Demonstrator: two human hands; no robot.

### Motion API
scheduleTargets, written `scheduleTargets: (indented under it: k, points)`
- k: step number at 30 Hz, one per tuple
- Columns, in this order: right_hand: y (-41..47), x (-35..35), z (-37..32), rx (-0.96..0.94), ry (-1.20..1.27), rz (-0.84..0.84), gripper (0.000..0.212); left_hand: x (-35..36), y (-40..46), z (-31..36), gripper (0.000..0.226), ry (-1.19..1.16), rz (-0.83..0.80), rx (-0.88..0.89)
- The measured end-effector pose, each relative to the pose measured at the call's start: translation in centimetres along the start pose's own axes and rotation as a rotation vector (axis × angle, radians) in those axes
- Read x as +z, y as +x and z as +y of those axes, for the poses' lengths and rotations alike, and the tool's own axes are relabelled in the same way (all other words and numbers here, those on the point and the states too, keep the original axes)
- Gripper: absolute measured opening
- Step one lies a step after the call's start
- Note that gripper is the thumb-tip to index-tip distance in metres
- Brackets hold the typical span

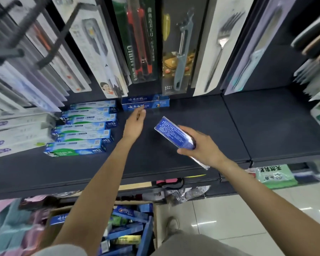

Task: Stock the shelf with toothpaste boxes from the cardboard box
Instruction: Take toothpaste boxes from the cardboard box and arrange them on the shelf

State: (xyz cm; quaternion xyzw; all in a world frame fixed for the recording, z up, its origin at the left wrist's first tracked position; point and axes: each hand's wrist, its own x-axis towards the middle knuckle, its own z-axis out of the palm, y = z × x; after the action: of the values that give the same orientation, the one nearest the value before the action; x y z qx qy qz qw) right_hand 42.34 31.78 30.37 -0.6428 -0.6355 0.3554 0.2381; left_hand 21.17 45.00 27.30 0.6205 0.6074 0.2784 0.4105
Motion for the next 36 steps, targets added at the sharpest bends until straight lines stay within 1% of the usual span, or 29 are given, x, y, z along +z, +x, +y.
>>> scheduleTargets:
  k: [1,2,3,4,5,7,9,10,11,12,13,14,15,16,17,18,20,21,23,24,27,28,29,31,32,33,34,36]
  points:
    - [0.3,0.1,-0.3,-0.037,-0.134,0.001,0.078,-0.4,-1.8,0.7,0.044,-0.229,-0.080,-0.119]
    - [0.6,0.1,-0.8,-0.089,-0.255,-0.007,0.079,-0.8,-3.4,1.4,0.044,-0.336,-0.197,-0.195]
    - [0.9,0.3,-1.2,-0.141,-0.351,-0.019,0.080,-1.3,-4.8,1.6,0.042,-0.332,-0.322,-0.211]
    - [1.3,0.5,-1.7,-0.185,-0.413,-0.036,0.080,-1.7,-5.9,1.5,0.037,-0.306,-0.411,-0.193]
    - [1.6,0.6,-2.3,-0.216,-0.443,-0.061,0.081,-2.1,-6.6,1.2,0.033,-0.282,-0.445,-0.149]
    - [2.2,0.6,-2.9,-0.238,-0.442,-0.128,0.081,-3.2,-7.5,0.5,0.032,-0.295,-0.403,-0.060]
    - [2.4,-0.1,-2.5,-0.216,-0.487,-0.147,0.077,-4.3,-8.4,0.0,0.035,-0.244,-0.302,0.086]
    - [2.3,-0.5,-1.9,-0.202,-0.549,-0.097,0.071,-4.7,-8.9,-0.4,0.037,-0.175,-0.226,0.184]
    - [2.0,-1.0,-1.2,-0.178,-0.576,0.004,0.063,-4.9,-9.5,-0.9,0.041,-0.087,-0.131,0.305]
    - [1.6,-1.3,-0.7,-0.133,-0.520,0.129,0.052,-4.8,-10.2,-1.5,0.044,0.016,-0.027,0.442]
    - [1.1,-1.5,-0.6,-0.056,-0.388,0.223,0.039,-4.6,-10.8,-2.1,0.046,0.108,0.074,0.581]
    - [0.6,-1.6,-0.9,0.048,-0.183,0.247,0.026,-4.3,-11.5,-2.6,0.046,0.168,0.161,0.707]
    - [0.0,-1.5,-1.7,0.164,0.074,0.186,0.017,-4.0,-12.0,-2.9,0.043,0.194,0.224,0.813]
    - [-0.4,-1.0,-2.5,0.264,0.337,0.076,0.015,-3.8,-12.5,-2.9,0.036,0.213,0.254,0.902]
    - [-0.7,-0.5,-3.3,0.342,0.529,-0.030,0.019,-3.6,-12.8,-2.9,0.026,0.240,0.257,0.981]
    - [-0.8,-0.1,-3.9,0.393,0.653,-0.103,0.028,-3.4,-13.0,-2.5,0.018,0.272,0.238,1.042]
    - [-0.6,0.6,-4.5,0.446,0.842,-0.153,0.050,-3.4,-13.2,-1.7,0.016,0.304,0.192,1.119]
    - [-0.4,0.7,-4.7,0.450,0.947,-0.147,0.056,-3.5,-13.2,-1.4,0.017,0.311,0.176,1.136]
    - [-0.1,0.8,-4.7,0.426,1.130,-0.116,0.055,-3.7,-13.3,-1.3,0.018,0.341,0.125,1.143]
    - [0.1,0.8,-4.6,0.410,1.161,-0.099,0.055,-3.7,-13.3,-1.6,0.018,0.367,0.097,1.152]
    - [0.6,1.4,-4.0,0.421,1.143,-0.038,0.069,-3.5,-13.4,-2.6,0.022,0.431,0.039,1.147]
    - [0.9,1.7,-3.7,0.427,1.146,-0.022,0.070,-3.5,-13.3,-2.8,0.026,0.441,0.038,1.117]
    - [1.1,1.8,-3.5,0.426,1.157,0.003,0.066,-3.5,-13.0,-3.2,0.031,0.451,0.041,1.071]
    - [1.6,1.8,-2.9,0.421,1.207,0.105,0.055,-3.7,-12.3,-4.1,0.046,0.473,0.003,0.928]
    - [2.0,1.7,-2.8,0.413,1.240,0.169,0.051,-3.8,-11.8,-4.4,0.059,0.482,-0.042,0.833]
    - [2.3,1.8,-2.7,0.400,1.267,0.217,0.049,-3.7,-11.3,-4.6,0.070,0.478,-0.084,0.729]
    - [2.8,2.2,-2.8,0.381,1.287,0.242,0.049,-3.4,-10.7,-4.7,0.077,0.451,-0.101,0.622]
    - [3.7,3.1,-3.3,0.328,1.290,0.258,0.048,-2.5,-9.1,-3.9,0.077,0.312,-0.023,0.406]
